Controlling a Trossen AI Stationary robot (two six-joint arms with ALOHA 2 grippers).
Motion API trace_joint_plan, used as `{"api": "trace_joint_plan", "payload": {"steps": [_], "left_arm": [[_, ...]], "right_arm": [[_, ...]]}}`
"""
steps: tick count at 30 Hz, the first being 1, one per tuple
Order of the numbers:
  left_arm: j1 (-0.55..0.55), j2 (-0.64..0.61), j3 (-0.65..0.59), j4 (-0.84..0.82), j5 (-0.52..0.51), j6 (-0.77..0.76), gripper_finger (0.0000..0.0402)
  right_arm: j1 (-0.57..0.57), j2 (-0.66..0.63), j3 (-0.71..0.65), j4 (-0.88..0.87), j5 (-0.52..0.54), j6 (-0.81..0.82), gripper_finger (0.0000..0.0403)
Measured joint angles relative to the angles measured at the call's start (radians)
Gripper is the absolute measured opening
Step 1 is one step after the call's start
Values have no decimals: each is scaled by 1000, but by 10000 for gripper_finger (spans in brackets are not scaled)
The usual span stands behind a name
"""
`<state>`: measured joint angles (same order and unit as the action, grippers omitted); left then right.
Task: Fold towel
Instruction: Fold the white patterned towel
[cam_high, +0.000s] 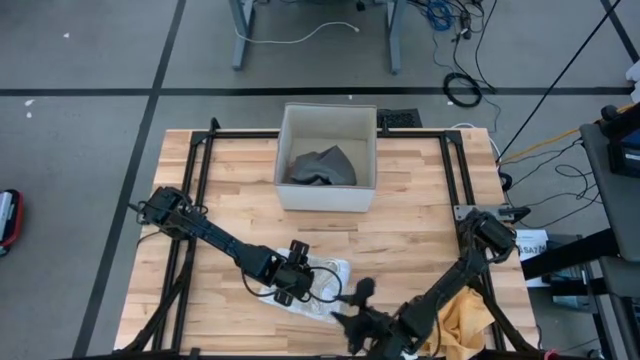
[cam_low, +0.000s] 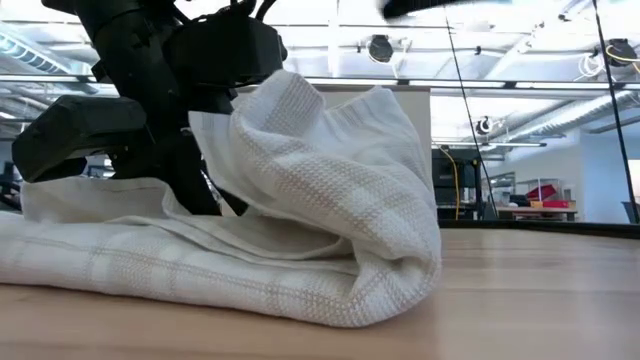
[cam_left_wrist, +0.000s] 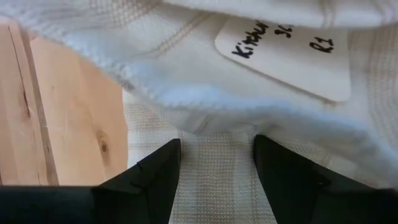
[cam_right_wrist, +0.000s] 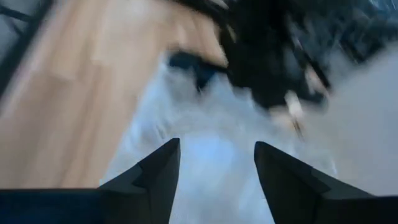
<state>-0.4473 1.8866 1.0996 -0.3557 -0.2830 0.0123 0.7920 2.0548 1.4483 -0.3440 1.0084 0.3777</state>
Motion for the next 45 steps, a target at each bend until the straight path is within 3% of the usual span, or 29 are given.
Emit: {"api": "trace_joint_plan", "payload": {"steps": [3,6,17,20,24,39,45], "left_arm": [[0,0,0,0,0,0,215],[0,0,0,0,1,0,215],[-4,1,0,0,0,-4,215],[-7,1,0,0,-1,-3,215],[-11,-1,-1,0,-5,8,215],[-52,-175,-4,-148,-98,3,215],[-103,-181,-2,96,88,54,215]], "right_arm": [[11,2,-1,-164,7,261,185],[-1,23,-1,-173,10,345,180],[-126,118,-1,97,5,210,178],[-164,144,0,150,-89,181,178],[-201,185,0,181,-174,202,178],[-189,213,2,217,-187,208,178],[-190,216,0,282,-205,141,182]]}}
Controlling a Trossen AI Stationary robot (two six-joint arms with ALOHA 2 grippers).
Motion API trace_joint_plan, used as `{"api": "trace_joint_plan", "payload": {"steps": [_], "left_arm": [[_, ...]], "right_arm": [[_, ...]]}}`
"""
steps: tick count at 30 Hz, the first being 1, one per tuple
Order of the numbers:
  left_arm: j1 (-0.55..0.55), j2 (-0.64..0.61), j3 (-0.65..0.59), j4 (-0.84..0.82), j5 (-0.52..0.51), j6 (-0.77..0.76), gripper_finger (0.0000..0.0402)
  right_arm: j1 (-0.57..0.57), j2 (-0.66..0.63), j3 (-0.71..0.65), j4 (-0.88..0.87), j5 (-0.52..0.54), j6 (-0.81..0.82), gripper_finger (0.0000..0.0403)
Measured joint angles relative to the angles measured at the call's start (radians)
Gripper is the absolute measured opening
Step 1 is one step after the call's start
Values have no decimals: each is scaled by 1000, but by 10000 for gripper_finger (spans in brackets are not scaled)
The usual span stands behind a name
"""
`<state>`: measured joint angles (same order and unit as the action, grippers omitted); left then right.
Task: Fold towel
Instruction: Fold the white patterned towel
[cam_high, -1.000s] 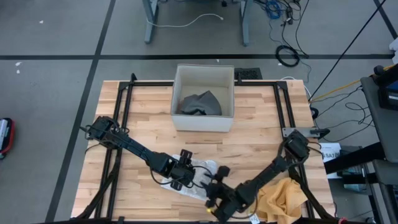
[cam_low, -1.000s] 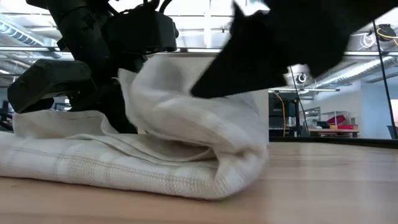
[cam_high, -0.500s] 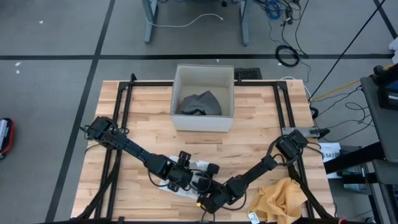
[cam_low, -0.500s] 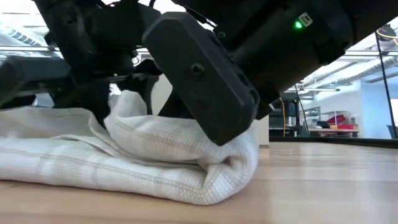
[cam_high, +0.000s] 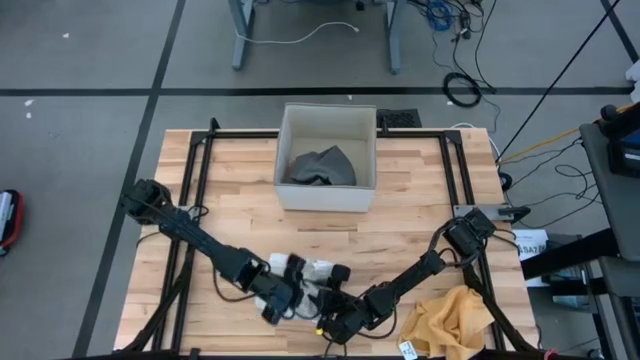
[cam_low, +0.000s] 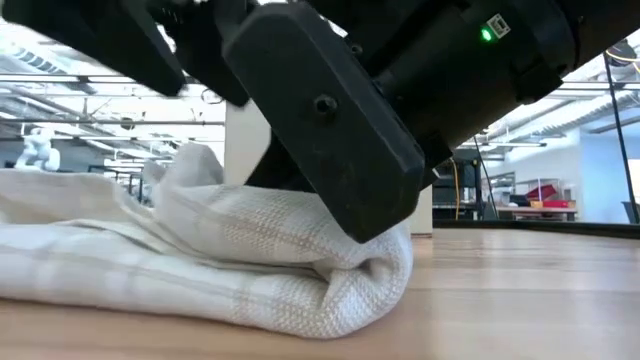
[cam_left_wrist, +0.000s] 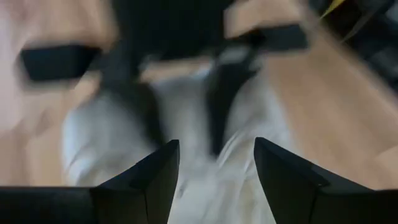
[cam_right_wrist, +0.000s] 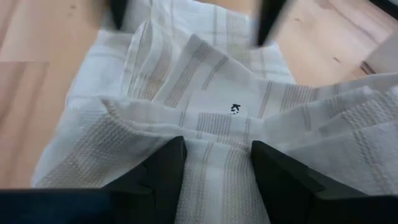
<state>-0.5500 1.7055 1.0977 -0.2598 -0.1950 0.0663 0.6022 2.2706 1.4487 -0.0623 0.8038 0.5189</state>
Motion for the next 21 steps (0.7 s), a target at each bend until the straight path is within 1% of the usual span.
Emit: {"api": "trace_joint_plan", "payload": {"steps": [2,4,8,12,15,19,21], "left_arm": [[-16,18,0,44,11,15,215],[-24,38,0,48,10,19,215],[-24,84,0,73,13,-26,215],[-23,142,0,118,48,-36,215],[-29,169,1,131,49,-40,215],[-34,188,1,133,49,-39,215],[-34,192,2,136,49,-39,215]], "right_arm": [[-4,1,-1,31,-8,-34,185],[-6,0,-1,49,-12,-61,186],[3,-21,-3,31,-11,-116,181],[28,-64,-5,-5,-3,-150,172],[42,-102,-3,-89,13,-116,167],[52,-136,-3,-267,31,-6,164],[54,-148,-3,-314,69,27,162]]}}
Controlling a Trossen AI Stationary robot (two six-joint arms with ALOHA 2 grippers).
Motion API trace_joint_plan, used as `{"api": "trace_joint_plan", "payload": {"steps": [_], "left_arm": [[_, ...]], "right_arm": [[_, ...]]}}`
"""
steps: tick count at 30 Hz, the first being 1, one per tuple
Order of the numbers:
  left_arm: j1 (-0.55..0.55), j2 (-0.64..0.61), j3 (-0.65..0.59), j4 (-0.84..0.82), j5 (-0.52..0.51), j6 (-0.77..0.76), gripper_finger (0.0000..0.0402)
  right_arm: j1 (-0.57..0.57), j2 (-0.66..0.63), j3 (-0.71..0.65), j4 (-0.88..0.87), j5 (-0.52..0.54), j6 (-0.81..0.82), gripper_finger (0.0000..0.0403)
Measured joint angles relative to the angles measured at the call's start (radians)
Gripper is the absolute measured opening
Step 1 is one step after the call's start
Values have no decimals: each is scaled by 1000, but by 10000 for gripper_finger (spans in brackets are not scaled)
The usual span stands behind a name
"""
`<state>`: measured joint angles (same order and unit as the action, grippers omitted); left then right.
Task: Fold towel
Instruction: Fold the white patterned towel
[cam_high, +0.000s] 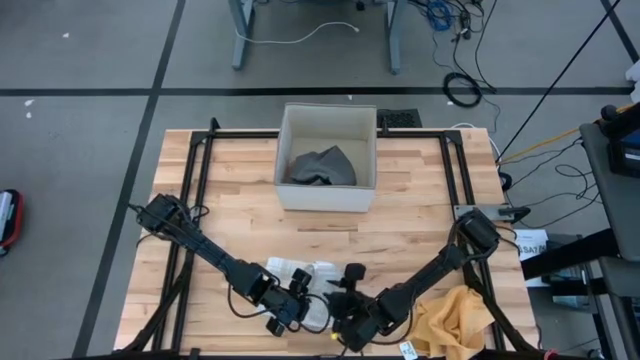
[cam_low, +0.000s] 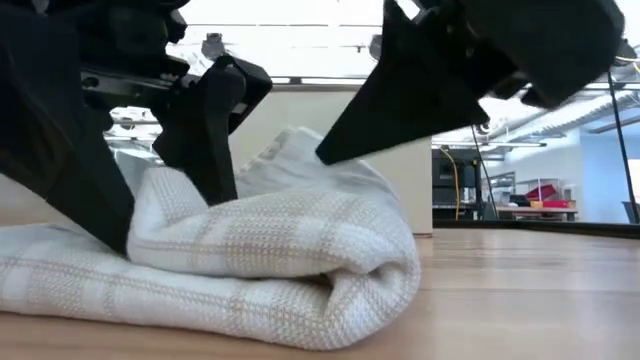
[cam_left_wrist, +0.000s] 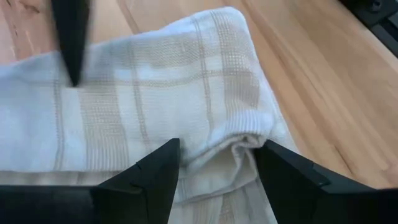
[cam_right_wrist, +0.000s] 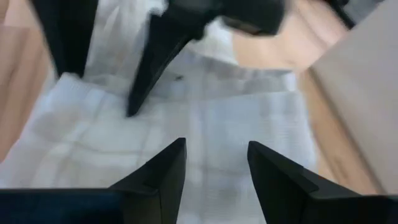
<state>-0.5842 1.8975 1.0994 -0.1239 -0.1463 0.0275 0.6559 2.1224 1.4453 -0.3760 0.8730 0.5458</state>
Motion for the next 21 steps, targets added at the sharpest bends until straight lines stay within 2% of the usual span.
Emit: {"api": "trace_joint_plan", "payload": {"steps": [2,12,18,21], "left_arm": [[0,3,0,3,0,1,215],[1,3,0,3,0,-1,215],[-6,3,0,-2,-4,-20,215],[-15,3,0,-4,-7,-19,215]], "right_arm": [[0,-1,0,3,29,-5,162],[-88,3,1,58,33,-122,162],[-161,19,-60,130,-131,-80,162],[-172,19,-99,188,-153,-66,162]]}}
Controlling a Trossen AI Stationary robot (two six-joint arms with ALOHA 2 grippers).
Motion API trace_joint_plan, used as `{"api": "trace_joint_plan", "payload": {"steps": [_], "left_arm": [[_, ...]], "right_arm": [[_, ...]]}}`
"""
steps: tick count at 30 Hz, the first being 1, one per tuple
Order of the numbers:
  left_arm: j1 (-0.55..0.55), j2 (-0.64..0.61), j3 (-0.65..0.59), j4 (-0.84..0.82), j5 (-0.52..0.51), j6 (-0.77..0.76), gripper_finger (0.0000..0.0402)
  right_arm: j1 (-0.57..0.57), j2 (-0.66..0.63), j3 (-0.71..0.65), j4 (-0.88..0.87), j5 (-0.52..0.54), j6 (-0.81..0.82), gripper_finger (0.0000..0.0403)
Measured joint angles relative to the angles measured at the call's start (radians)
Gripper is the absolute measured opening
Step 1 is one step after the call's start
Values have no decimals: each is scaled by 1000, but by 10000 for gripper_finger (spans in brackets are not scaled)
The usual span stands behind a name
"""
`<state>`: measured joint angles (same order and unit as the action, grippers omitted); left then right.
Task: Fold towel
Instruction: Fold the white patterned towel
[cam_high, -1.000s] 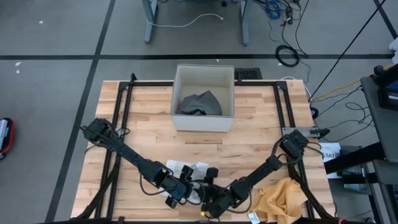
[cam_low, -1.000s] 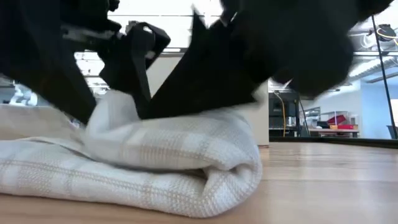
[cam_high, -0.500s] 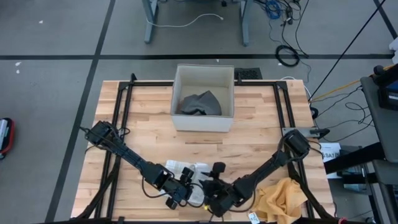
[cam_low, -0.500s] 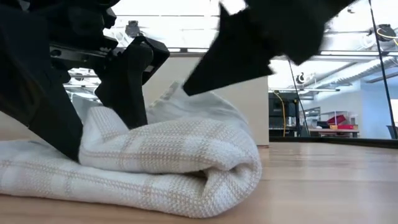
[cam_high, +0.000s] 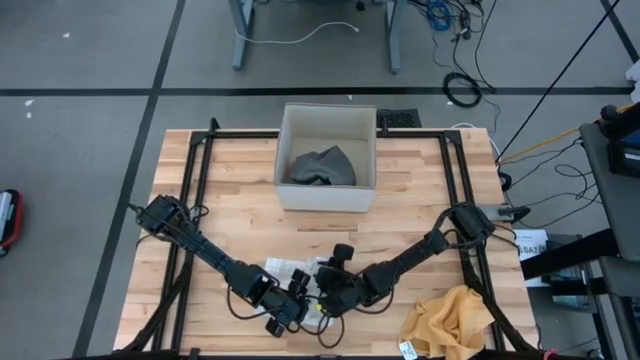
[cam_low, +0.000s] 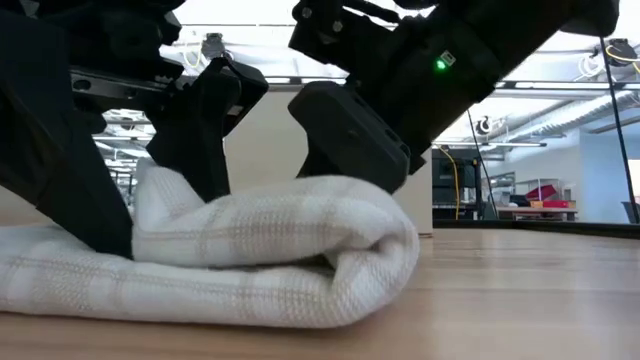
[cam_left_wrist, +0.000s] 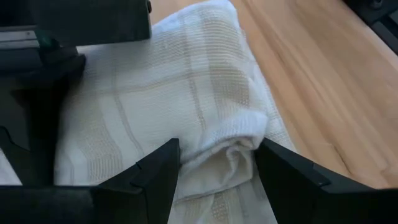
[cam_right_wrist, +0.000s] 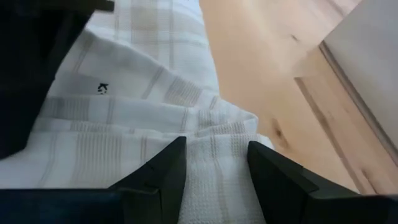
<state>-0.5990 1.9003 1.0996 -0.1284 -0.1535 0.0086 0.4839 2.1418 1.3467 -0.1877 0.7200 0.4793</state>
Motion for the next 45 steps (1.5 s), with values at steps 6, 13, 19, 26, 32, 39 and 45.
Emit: {"api": "trace_joint_plan", "payload": {"steps": [6,13,19,26,32,39,45], "left_arm": [[-13,0,0,-4,-3,10,215],[-18,0,0,-5,-2,23,215],[-40,0,0,10,40,28,215],[-46,0,0,26,49,48,215],[-45,0,0,11,-2,44,215],[-31,0,0,-24,-64,-8,215],[-36,0,0,-52,-65,-117,215]], "right_arm": [[2,1,-3,-11,34,-33,162],[-7,-1,-2,-122,45,-44,162],[-9,-31,-5,-249,76,-44,162],[-13,-99,-11,-342,108,-47,162],[20,-169,-9,-306,111,-42,162],[57,-198,-9,-180,-24,-54,162],[79,-146,-8,-41,-128,-53,162]]}}
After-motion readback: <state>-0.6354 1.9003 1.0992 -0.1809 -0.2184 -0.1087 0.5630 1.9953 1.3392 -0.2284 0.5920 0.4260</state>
